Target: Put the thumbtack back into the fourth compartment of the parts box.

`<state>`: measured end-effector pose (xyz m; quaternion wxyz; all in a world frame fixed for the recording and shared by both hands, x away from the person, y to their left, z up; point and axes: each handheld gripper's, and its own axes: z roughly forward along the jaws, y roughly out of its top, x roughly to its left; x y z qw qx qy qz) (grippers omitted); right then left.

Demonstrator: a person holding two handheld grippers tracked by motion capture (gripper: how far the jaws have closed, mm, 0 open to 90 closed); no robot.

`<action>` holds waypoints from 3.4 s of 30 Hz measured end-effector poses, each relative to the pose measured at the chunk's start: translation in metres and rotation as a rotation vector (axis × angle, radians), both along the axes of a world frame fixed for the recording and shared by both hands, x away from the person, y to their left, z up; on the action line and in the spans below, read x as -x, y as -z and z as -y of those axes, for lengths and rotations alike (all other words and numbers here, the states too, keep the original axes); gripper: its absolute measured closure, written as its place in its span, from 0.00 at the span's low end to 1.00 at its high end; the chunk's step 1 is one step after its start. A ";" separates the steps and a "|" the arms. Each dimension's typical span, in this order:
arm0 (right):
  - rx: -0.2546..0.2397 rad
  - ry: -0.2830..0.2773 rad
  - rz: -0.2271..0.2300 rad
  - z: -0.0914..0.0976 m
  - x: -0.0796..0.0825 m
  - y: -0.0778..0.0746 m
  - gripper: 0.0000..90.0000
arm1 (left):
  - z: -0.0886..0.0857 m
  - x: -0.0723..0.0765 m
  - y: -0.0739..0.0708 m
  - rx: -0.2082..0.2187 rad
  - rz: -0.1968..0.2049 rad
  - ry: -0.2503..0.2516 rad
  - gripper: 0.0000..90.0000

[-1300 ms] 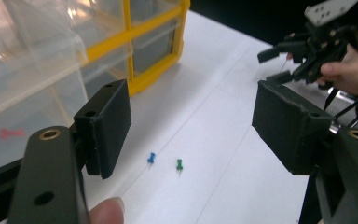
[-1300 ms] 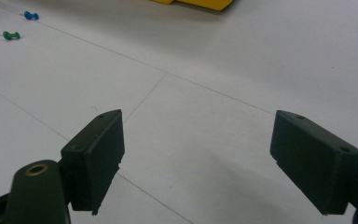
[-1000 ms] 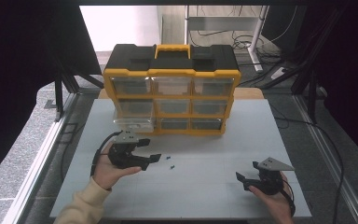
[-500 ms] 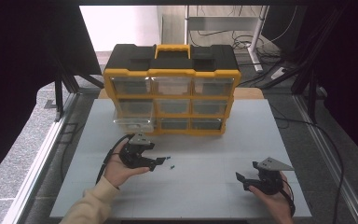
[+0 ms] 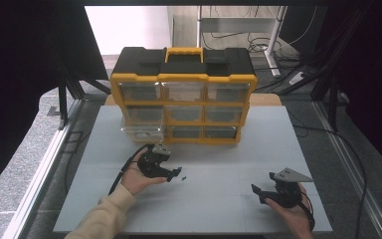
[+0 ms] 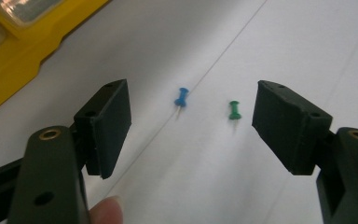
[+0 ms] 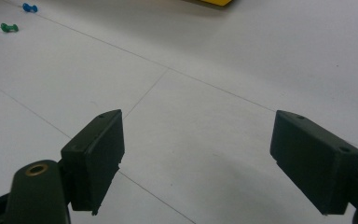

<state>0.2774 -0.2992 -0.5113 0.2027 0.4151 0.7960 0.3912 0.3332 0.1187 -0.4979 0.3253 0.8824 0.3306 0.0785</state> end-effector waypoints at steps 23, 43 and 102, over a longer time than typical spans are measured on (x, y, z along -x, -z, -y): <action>0.006 -0.004 -0.002 0.000 0.000 0.001 0.20 | 0.022 -0.028 0.026 -0.098 -0.030 -0.006 0.41; 0.011 -0.002 -0.002 -0.001 0.000 0.000 0.20 | 0.027 -0.028 0.024 -0.109 -0.057 0.058 0.92; 0.013 -0.002 -0.002 -0.001 0.000 0.000 0.20 | -0.004 -0.013 0.023 -0.137 -0.072 0.076 0.86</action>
